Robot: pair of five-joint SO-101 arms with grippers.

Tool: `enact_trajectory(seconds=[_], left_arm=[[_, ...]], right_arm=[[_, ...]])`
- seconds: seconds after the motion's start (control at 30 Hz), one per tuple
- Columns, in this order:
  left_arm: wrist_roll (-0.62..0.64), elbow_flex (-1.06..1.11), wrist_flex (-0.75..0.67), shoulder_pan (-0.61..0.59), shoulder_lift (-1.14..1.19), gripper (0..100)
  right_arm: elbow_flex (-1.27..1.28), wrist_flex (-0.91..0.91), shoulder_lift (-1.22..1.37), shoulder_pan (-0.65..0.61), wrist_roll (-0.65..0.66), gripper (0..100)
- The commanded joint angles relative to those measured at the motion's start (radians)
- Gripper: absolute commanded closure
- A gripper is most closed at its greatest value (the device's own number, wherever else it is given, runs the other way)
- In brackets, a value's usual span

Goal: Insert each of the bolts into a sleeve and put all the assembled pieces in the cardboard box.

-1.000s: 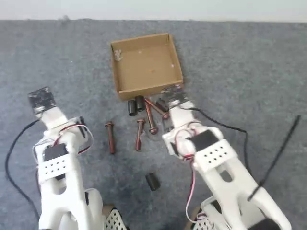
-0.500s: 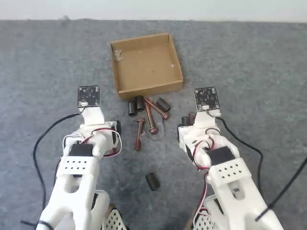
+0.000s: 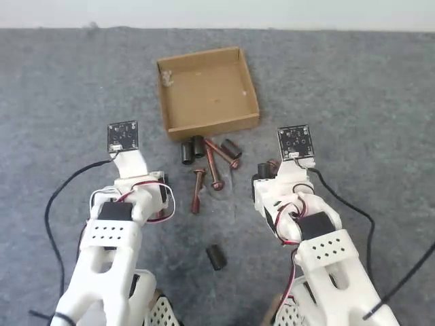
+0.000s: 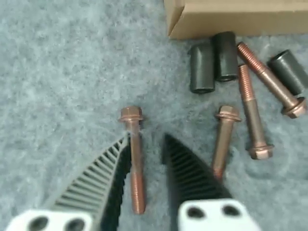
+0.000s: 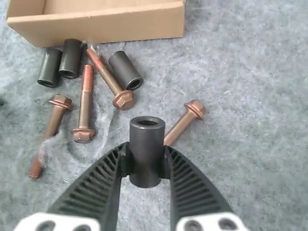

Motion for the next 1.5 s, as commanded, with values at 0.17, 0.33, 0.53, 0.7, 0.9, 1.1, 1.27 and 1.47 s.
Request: enact_trajectory(seconds=[0.17, 0.33, 0.53, 0.7, 0.9, 1.1, 1.27, 1.47], left_arm=[[0.014, -0.12, -0.015, 0.0, 0.193, 88], [0.011, -0.291, 0.066, -0.003, 0.445, 88], [0.012, -0.44, 0.163, -0.049, 0.635, 88], [0.014, -0.547, 0.229, -0.051, 0.755, 88], [0.015, -0.636, 0.258, -0.048, 0.829, 88], [0.015, -0.641, 0.261, -0.014, 0.835, 95], [0.014, -0.641, 0.264, -0.006, 0.838, 98], [0.009, -0.639, 0.259, -0.012, 0.829, 98]], right_arm=[[-0.012, -0.025, -0.039, -0.005, -0.011, 99.1], [0.002, -0.051, -0.039, -0.012, -0.008, 99.1], [0.003, -0.058, -0.039, -0.008, -0.008, 99.1], [0.003, -0.058, -0.039, -0.008, -0.008, 99.1], [0.003, -0.058, -0.039, -0.008, -0.008, 99.1], [0.003, -0.056, -0.039, -0.008, -0.008, 99.1], [0.003, -0.054, -0.039, -0.01, -0.008, 99.1], [0.003, -0.053, -0.039, -0.01, -0.008, 99.1]])
